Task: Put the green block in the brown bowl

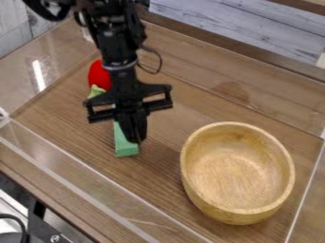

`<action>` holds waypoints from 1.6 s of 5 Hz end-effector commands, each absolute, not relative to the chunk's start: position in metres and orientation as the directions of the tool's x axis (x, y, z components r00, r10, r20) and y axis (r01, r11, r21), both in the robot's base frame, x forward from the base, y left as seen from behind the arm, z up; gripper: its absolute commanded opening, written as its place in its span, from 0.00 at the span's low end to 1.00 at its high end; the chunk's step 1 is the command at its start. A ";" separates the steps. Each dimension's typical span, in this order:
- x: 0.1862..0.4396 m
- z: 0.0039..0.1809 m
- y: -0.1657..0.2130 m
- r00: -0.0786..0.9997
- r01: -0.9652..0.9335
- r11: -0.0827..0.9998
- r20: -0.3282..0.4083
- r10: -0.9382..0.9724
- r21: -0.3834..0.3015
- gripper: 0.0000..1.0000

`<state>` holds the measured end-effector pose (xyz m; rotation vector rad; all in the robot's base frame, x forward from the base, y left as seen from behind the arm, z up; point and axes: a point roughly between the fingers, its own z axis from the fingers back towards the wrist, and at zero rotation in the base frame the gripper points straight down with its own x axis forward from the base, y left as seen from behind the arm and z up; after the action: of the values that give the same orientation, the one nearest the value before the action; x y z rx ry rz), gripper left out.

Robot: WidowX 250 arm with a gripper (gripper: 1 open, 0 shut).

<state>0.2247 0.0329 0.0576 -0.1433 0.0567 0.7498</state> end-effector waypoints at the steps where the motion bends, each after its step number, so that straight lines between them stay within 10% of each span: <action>1: 0.236 0.090 0.024 0.765 -0.641 0.753 -0.052 0.641 -0.152 0.00; 4: 0.233 0.117 -0.021 0.822 -0.567 0.806 -0.052 0.567 -0.173 0.00; 5: 0.224 0.114 -0.014 0.805 -0.589 0.790 -0.046 0.591 -0.170 1.00; 6: 0.219 0.114 -0.008 0.798 -0.599 0.783 -0.038 0.602 -0.169 0.00; 7: 0.216 0.118 -0.011 0.796 -0.601 0.781 -0.036 0.605 -0.169 0.00; 8: 0.213 0.109 -0.001 0.807 -0.587 0.794 -0.034 0.590 -0.155 1.00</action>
<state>0.2101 -0.0023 0.1038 -0.1578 0.0079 0.6373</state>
